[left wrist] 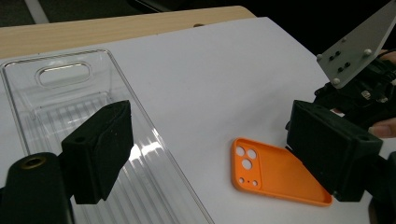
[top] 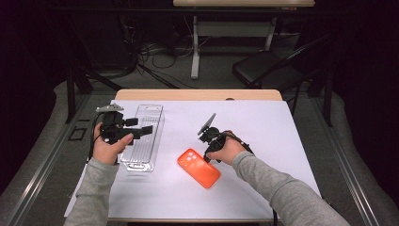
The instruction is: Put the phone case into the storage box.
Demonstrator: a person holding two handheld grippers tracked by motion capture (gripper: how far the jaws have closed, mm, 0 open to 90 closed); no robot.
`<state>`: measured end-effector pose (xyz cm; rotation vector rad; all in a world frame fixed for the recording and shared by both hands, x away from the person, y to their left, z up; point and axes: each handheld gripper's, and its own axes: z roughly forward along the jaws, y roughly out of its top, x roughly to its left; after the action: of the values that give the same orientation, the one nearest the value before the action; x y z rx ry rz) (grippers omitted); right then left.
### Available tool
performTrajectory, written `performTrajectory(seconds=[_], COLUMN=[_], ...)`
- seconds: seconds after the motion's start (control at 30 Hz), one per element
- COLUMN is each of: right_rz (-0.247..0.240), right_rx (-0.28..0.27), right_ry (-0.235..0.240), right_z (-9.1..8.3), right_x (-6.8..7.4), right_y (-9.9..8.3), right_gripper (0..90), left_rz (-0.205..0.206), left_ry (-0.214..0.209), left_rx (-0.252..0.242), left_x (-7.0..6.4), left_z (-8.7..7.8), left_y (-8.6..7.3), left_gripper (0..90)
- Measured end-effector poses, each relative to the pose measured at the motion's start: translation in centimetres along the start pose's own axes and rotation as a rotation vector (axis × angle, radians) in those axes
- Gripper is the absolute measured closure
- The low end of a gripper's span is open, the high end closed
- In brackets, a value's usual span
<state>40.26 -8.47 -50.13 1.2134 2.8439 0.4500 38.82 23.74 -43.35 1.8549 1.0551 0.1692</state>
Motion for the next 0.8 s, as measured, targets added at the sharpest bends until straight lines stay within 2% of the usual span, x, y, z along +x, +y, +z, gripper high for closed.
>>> performTrajectory(seconds=[0.03,0.13,0.2,0.27,0.37,0.5,0.57,0.63,0.8], right_rz=[0.004,0.004,0.008,0.019,0.011,0.035,0.034,0.037,0.047], right_rx=[0.022,0.039,0.025,0.053,0.056,0.084,0.094,0.076,0.108], right_ry=[0.004,0.016,0.011,0.016,0.012,0.014,0.013,0.019,0.028], right_z=[-0.1,0.1,0.3,0.4,0.7,1.0,1.1,1.3,1.5], right_x=[0.0,-0.1,0.0,-0.1,-0.1,0.0,-0.1,-0.1,-0.1], right_y=[0.0,0.1,0.1,0.1,0.1,0.0,0.0,-0.1,-0.2], right_gripper=[61.9,65.0,66.9,66.6,66.7,67.3,69.6,70.8,73.8], left_rz=[-0.001,-0.002,-0.004,-0.007,-0.008,-0.008,-0.008,-0.011,-0.010], left_ry=[-0.001,-0.001,-0.001,0.000,0.001,0.001,0.001,0.002,0.003], left_rx=[-0.001,0.000,-0.001,-0.003,-0.004,-0.003,-0.003,-0.005,-0.005], left_x=[0.0,0.1,0.1,0.1,0.2,0.3,0.3,0.3,0.4], left_z=[0.0,0.0,-0.1,-0.1,-0.2,-0.2,-0.2,-0.2,-0.2], left_y=[0.0,0.0,0.0,0.0,-0.1,-0.1,-0.1,-0.1,-0.1], left_gripper=[15.1,15.1,15.1,15.1,15.1,15.1,15.1,15.1,15.1])
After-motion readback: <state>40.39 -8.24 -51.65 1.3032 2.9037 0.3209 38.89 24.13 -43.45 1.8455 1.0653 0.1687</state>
